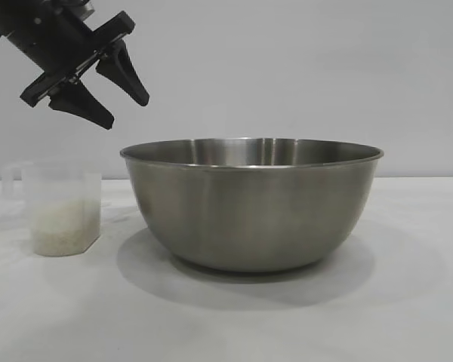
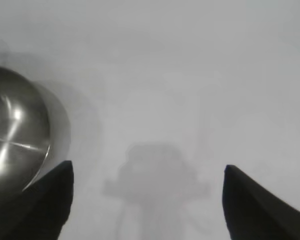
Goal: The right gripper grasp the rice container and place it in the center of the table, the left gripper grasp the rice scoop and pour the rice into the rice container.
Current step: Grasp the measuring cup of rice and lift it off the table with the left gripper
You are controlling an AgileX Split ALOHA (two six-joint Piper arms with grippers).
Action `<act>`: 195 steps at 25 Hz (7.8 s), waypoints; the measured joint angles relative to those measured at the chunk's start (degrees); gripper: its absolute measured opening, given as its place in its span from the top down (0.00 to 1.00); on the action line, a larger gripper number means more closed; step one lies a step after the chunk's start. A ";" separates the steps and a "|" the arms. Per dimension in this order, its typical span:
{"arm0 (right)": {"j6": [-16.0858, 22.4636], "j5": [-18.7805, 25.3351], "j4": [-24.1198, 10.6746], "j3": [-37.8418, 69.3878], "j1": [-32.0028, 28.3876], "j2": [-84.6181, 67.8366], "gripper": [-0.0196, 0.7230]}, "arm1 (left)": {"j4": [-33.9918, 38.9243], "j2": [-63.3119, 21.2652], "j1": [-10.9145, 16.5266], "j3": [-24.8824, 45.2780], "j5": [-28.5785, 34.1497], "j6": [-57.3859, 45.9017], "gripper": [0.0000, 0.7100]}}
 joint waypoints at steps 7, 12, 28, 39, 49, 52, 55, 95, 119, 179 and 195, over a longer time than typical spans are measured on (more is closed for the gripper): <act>1.41 0.45 -0.05 14.72 0.00 -21.91 0.25 | 0.00 0.00 0.00 0.00 0.24 -0.12 0.38; 2.73 0.89 -0.05 26.02 0.00 -37.10 0.25 | 0.00 0.00 0.00 0.00 0.32 -0.12 0.38; 2.86 -6.08 0.05 49.21 0.00 -64.63 0.25 | 0.00 0.00 0.00 0.00 0.32 0.00 0.38; 2.86 -6.40 0.05 49.33 0.00 -67.37 0.25 | 0.00 0.00 0.23 0.00 5.42 -0.15 0.38; 2.86 -6.40 0.05 49.33 0.00 -67.37 0.25 | -0.54 -2.02 9.89 0.00 22.34 -3.77 0.38; 2.86 -6.40 0.05 49.33 0.00 -67.37 0.25 | 0.75 -5.17 12.11 0.00 26.17 -6.42 0.38; 2.86 -6.40 0.05 49.33 0.00 -67.37 0.25 | 6.56 -9.85 12.47 0.00 26.78 -8.79 0.38; 2.86 -6.40 0.05 49.33 0.00 -67.37 0.25 | 63.68 -49.33 -4.92 26.30 -5.93 -50.98 0.38; 2.86 -6.40 0.05 49.33 0.00 -67.37 0.25 | 65.12 -50.79 -4.92 65.52 -69.77 -58.31 0.45; 2.86 -6.40 -2.27 49.33 0.00 -67.37 0.25 | 76.19 1.05 -4.92 55.99 -98.63 -59.65 0.69; 2.86 -6.40 -2.52 49.33 0.00 -67.37 0.25 | 76.40 4.53 -4.92 50.38 -98.63 -59.65 0.69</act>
